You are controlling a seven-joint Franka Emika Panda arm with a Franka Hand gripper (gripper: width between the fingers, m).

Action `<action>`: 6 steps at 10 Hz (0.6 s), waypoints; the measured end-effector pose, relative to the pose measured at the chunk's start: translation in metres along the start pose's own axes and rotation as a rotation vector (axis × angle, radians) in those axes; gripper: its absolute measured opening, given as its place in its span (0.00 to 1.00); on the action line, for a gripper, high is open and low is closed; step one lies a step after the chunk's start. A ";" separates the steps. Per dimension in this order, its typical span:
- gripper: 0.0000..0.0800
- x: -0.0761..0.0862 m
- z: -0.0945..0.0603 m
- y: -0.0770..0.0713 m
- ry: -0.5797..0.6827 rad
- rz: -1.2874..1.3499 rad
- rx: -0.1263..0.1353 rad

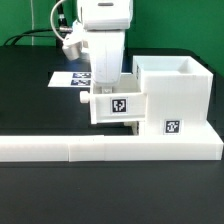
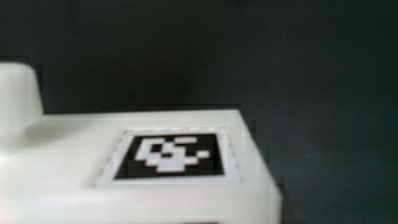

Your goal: Assemble drawer

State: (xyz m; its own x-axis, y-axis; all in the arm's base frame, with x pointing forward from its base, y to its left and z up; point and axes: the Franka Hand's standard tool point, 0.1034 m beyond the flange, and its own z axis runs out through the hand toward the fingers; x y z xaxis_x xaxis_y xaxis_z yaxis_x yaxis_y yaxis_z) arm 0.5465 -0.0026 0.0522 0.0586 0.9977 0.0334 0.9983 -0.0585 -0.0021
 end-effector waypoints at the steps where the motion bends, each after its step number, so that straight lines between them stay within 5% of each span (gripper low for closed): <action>1: 0.05 -0.002 0.000 0.000 0.000 -0.003 -0.001; 6: 0.05 -0.006 0.001 0.001 0.000 -0.057 -0.006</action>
Offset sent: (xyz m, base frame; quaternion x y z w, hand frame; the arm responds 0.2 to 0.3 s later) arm 0.0000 0.0000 0.0000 0.0000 0.0000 0.0000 1.0000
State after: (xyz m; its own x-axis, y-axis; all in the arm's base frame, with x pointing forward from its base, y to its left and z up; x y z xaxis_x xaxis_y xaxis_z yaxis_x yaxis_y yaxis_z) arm 0.5473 -0.0083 0.0515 0.0015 0.9995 0.0329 1.0000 -0.0017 0.0062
